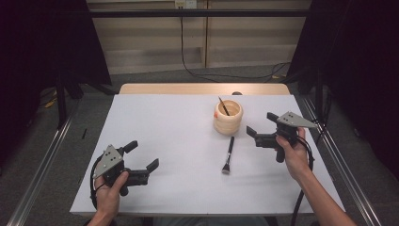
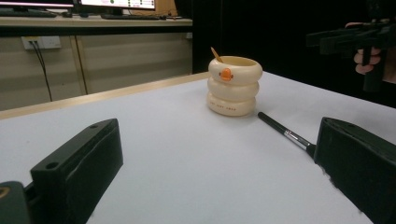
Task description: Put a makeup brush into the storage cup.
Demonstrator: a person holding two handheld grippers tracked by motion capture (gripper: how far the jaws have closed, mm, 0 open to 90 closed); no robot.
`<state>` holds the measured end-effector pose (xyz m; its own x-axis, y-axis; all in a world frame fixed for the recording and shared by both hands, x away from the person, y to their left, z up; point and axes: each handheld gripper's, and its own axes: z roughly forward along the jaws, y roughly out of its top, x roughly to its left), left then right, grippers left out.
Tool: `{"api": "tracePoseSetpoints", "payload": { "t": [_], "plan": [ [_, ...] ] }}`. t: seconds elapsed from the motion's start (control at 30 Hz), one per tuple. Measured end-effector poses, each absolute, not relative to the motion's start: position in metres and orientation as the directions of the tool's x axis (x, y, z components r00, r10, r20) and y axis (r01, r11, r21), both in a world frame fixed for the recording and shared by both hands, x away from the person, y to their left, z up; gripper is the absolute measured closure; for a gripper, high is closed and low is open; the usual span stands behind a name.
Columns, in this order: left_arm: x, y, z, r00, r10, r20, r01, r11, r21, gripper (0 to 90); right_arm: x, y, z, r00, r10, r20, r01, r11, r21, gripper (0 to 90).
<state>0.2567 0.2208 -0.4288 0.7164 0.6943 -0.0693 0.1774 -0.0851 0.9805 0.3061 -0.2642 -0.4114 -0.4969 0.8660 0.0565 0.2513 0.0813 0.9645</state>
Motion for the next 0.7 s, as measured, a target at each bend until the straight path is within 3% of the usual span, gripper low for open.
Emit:
{"api": "tracePoseSetpoints", "payload": {
  "t": [0.7],
  "plan": [
    [0.253,0.227,-0.428,0.71,0.701,-0.068,0.173,-0.079,0.982,0.9,0.247,-0.273,-0.422,-0.5,0.864,0.06,0.274,0.092,0.957,0.8]
  ]
}}
